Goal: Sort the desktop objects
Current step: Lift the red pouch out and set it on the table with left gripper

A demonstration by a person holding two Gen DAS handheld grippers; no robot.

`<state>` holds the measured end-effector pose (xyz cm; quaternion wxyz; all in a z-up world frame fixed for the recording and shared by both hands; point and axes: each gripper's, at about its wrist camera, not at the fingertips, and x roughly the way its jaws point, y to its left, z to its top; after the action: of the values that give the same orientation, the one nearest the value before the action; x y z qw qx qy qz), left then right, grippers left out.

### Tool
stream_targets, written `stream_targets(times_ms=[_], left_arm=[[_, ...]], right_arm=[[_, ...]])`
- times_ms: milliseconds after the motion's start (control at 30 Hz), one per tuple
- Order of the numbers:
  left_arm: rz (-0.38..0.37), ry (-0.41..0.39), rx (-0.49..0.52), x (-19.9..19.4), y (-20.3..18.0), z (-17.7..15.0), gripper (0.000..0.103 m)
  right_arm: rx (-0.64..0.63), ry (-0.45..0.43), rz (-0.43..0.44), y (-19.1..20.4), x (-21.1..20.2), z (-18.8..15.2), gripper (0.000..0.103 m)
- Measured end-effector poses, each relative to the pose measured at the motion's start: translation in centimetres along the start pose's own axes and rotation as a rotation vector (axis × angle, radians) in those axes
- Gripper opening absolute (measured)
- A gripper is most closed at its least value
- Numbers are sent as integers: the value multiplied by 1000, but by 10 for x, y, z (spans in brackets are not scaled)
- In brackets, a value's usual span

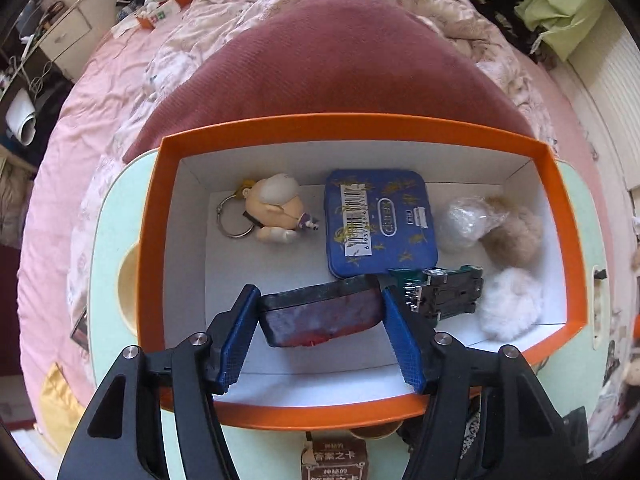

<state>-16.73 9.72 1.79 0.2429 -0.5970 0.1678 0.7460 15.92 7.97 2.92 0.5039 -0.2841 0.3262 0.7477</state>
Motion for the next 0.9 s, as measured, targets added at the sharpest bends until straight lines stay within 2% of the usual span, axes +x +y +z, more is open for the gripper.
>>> stream_targets(times_ms=[67,133,300,367,400,500,567,633,733,833,900], left_arm=[[-73,-17,-19,-6,7,-1,62],[-128,-69,-37,-21,14,-2,62],[-231,-269,-57,-97,39,-29,62],[-226,-346,-64,-122,50,-52,62],[-199,-385,-80,-130,56,-68,62],[-111,-400,-124,-116,66,-112,62],[-141,-370,-169,-89,72,-135,62],[-178,-348,-189,-70,77,-142,62],[-180,-339,-177,-51,69,-144,63],[-161,-380,-173,-49,60,-151,63],[-168,-444,-154,-58,58,-159,63]], right_arm=[[4,-1,-4,-1,0,0,97],[10,-3,-4,-2,-1,0,97],[15,-2,-16,-1,-1,0,97],[16,-2,-19,0,-1,0,97],[18,-3,-20,0,-1,0,97],[18,-2,-23,0,-1,0,97],[18,0,-31,1,0,-1,97],[15,4,-41,2,0,0,97],[16,7,-63,4,1,0,97],[14,8,-72,4,1,0,97],[16,7,-75,5,1,0,97]])
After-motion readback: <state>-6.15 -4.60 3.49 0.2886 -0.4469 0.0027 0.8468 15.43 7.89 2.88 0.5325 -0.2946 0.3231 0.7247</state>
